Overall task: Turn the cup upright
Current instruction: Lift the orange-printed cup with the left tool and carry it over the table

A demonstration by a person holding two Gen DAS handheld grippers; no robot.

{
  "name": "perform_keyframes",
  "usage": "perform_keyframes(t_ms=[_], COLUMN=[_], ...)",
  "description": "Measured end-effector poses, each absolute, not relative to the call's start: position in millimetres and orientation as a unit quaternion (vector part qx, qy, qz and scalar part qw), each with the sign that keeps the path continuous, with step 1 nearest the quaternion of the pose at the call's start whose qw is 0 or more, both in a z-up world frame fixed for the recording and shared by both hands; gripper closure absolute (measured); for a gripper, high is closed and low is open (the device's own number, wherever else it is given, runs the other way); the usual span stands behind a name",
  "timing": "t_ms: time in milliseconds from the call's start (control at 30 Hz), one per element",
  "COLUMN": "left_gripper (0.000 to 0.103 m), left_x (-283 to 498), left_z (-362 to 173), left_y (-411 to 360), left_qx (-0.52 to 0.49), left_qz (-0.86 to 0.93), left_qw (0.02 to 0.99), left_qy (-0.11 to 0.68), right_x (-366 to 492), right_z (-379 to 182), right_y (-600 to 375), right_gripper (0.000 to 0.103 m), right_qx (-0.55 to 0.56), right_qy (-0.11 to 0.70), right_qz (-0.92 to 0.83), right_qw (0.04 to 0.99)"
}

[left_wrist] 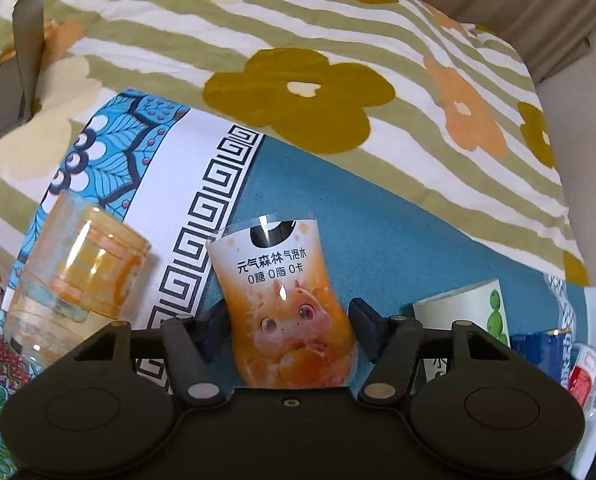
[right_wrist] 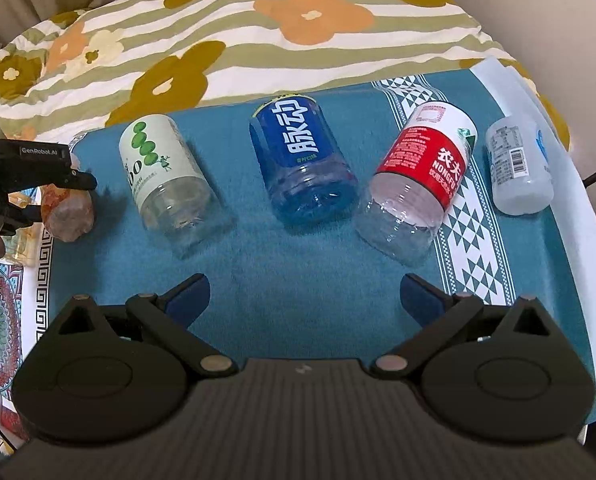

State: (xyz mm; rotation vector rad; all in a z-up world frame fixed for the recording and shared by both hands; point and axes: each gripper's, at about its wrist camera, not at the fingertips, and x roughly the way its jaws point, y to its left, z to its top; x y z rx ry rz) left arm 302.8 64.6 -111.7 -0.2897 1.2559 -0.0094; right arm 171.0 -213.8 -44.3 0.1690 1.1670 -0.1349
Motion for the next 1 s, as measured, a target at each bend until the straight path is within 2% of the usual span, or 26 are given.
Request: perform_keyframes(t_ms=[500, 1000], left_gripper=[0.037, 0.037], left_x=[277, 162], left_z=[-78, -54], left_y=[42, -32], left_qx=[-0.09, -0.012], left_qz=[-0.035, -0.106], left_qw=[0.823, 0.827], left_qy=[0.56, 0.551], right_x=[153, 79], right_z=[-30, -16], right_y=[-223, -274], right_gripper=[0.0, 0.0], right_qx=[0.09, 0.097], right_qy=[0.523, 0.489], right_qz=[-0.051, -0.031], right_qw=[0.846, 0.866])
